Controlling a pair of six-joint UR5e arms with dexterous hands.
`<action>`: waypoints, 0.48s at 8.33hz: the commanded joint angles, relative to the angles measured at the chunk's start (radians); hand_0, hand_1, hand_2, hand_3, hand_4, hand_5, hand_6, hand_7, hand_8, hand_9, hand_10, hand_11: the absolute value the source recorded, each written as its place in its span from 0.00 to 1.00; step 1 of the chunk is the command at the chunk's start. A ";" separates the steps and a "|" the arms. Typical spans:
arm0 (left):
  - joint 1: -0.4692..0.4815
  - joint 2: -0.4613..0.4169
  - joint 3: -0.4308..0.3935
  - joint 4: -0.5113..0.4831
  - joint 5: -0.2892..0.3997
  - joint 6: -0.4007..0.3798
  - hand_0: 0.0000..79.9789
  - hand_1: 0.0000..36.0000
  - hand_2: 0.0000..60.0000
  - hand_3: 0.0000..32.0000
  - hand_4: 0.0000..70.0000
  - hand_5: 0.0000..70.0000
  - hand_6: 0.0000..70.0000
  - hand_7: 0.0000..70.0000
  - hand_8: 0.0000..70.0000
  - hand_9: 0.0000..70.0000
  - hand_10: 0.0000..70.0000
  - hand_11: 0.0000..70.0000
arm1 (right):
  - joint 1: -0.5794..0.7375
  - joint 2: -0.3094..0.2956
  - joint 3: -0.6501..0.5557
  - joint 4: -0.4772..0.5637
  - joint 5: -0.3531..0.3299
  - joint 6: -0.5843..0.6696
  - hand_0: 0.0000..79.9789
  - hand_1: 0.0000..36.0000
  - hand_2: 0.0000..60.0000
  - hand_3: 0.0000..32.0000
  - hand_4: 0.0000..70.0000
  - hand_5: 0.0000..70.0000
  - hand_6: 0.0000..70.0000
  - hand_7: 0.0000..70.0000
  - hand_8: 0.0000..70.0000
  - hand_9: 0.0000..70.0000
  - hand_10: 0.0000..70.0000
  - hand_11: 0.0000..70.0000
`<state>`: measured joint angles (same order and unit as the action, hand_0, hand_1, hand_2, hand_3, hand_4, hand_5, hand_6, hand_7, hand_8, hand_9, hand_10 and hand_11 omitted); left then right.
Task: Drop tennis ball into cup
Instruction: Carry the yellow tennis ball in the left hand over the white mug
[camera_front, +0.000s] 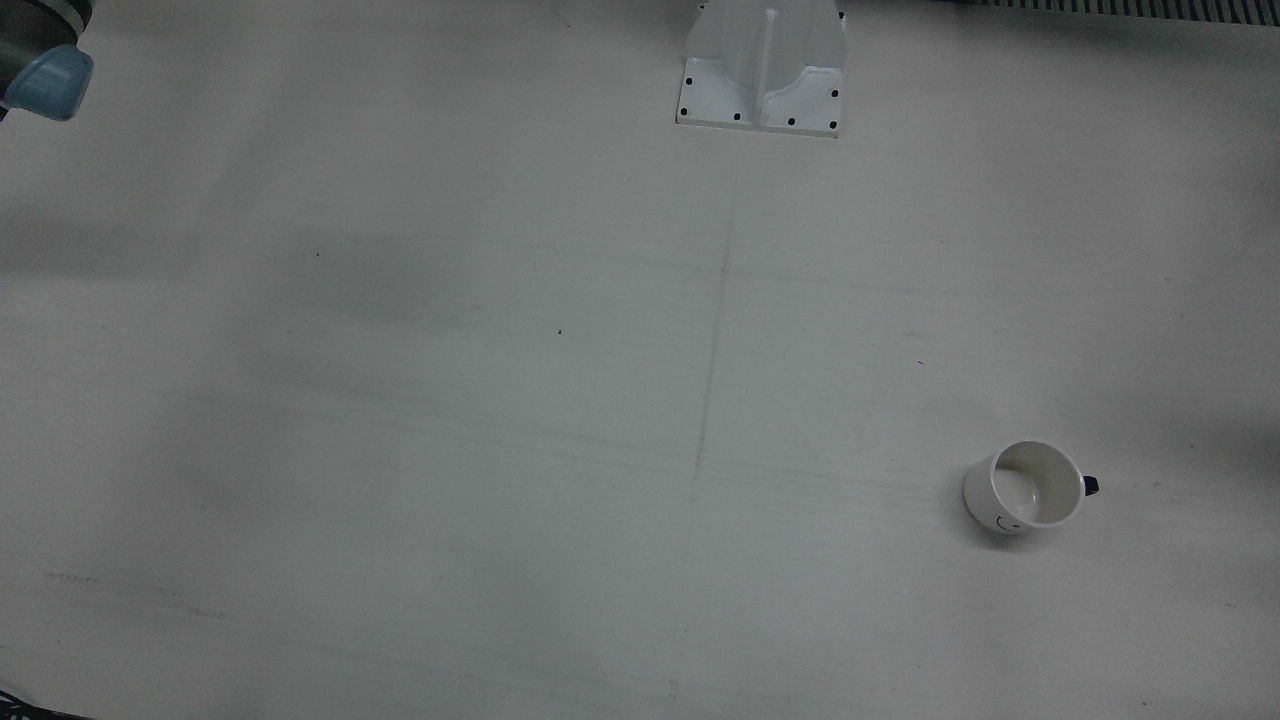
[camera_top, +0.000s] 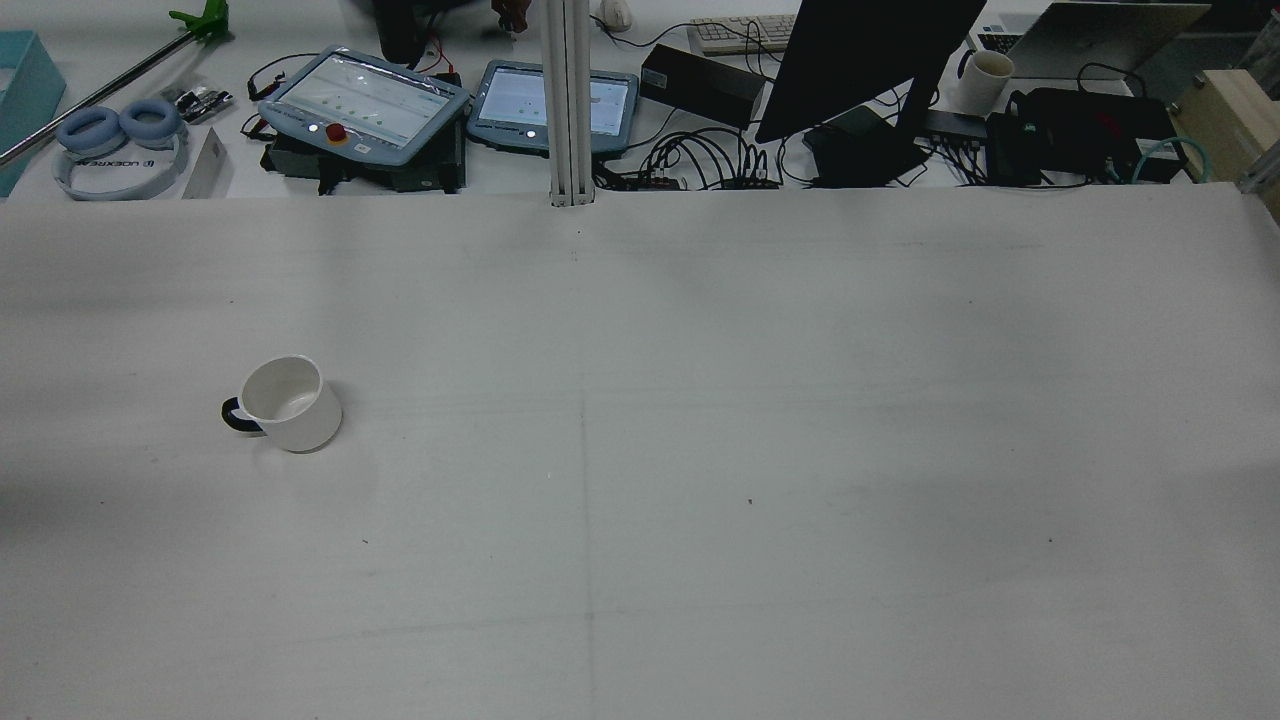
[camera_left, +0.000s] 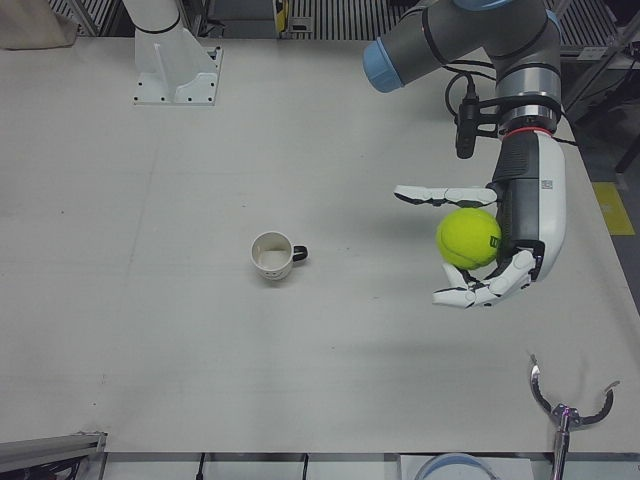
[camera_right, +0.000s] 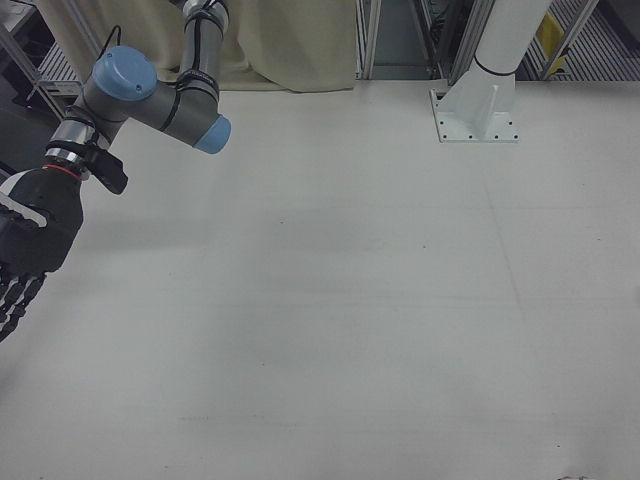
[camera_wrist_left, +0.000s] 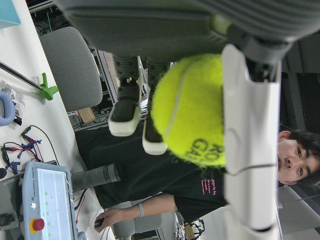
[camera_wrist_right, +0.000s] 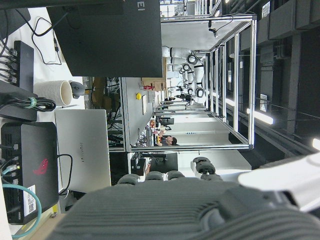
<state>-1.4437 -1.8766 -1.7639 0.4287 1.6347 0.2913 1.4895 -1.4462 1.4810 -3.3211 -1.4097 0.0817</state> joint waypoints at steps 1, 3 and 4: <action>0.023 -0.004 -0.005 -0.054 0.149 -0.006 0.72 0.44 0.11 0.00 0.59 0.28 0.90 1.00 0.85 1.00 0.59 0.84 | 0.000 0.001 0.001 0.000 0.000 0.000 0.00 0.00 0.00 0.00 0.00 0.00 0.00 0.00 0.00 0.00 0.00 0.00; 0.101 0.002 -0.006 -0.096 0.206 -0.003 0.65 0.34 0.21 0.00 0.55 0.27 0.89 1.00 0.83 1.00 0.58 0.81 | 0.000 0.000 0.001 0.000 0.000 0.001 0.00 0.00 0.00 0.00 0.00 0.00 0.00 0.00 0.00 0.00 0.00 0.00; 0.180 0.001 -0.006 -0.122 0.206 -0.003 0.61 0.32 0.29 0.00 0.55 0.22 0.85 1.00 0.81 1.00 0.55 0.78 | 0.000 0.001 0.001 0.000 0.000 0.000 0.00 0.00 0.00 0.00 0.00 0.00 0.00 0.00 0.00 0.00 0.00 0.00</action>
<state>-1.3830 -1.8765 -1.7691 0.3571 1.8042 0.2871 1.4895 -1.4457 1.4818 -3.3211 -1.4097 0.0823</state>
